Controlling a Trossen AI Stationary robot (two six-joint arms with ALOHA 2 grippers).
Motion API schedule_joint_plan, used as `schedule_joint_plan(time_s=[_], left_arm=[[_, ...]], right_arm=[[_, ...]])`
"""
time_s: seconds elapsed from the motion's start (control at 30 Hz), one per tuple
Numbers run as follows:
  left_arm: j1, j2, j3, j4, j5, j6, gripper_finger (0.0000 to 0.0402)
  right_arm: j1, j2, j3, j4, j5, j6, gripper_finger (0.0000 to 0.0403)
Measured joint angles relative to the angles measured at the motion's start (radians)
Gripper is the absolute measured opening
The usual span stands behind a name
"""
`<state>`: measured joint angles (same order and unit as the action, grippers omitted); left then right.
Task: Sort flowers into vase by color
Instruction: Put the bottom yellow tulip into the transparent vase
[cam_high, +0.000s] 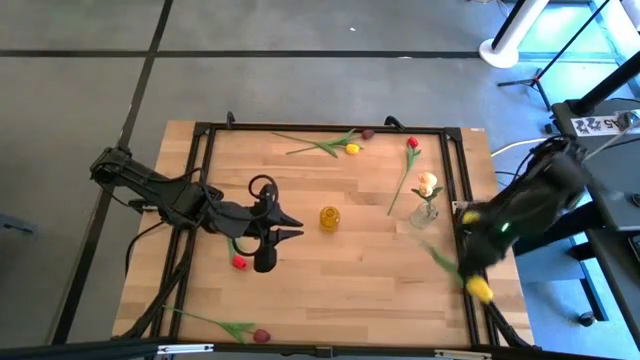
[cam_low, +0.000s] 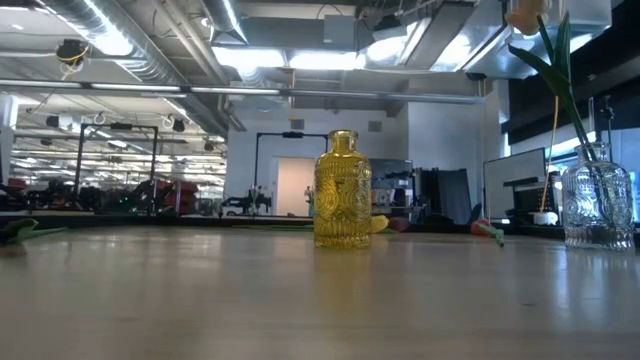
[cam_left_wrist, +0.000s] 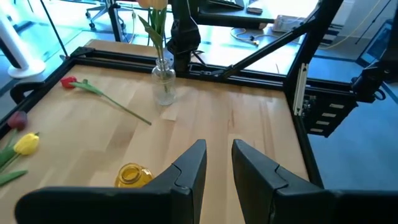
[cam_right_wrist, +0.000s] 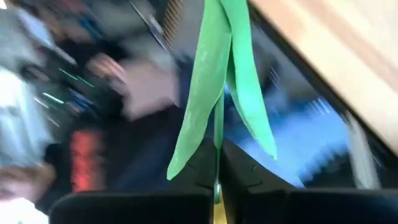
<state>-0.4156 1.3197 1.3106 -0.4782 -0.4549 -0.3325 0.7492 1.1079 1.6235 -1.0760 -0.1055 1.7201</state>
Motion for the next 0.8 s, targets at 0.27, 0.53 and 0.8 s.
schedule_joint_plan(time_s=[0.27,0.53,0.8], left_arm=[[0.0,0.0,0.0,0.001,0.0,-0.019,0.0074],[0.001,0.0,0.0,0.001,-0.015,-0.054,0.0074],[0.001,0.0,0.0,0.009,-0.058,-0.052,0.0074]], right_arm=[[0.0,-0.172,0.052,-0.083,0.443,0.086,0.0004],[0.001,-0.223,0.052,-0.171,0.541,0.109,0.0005],[0.003,-0.243,0.052,-0.234,0.513,0.15,0.0004]])
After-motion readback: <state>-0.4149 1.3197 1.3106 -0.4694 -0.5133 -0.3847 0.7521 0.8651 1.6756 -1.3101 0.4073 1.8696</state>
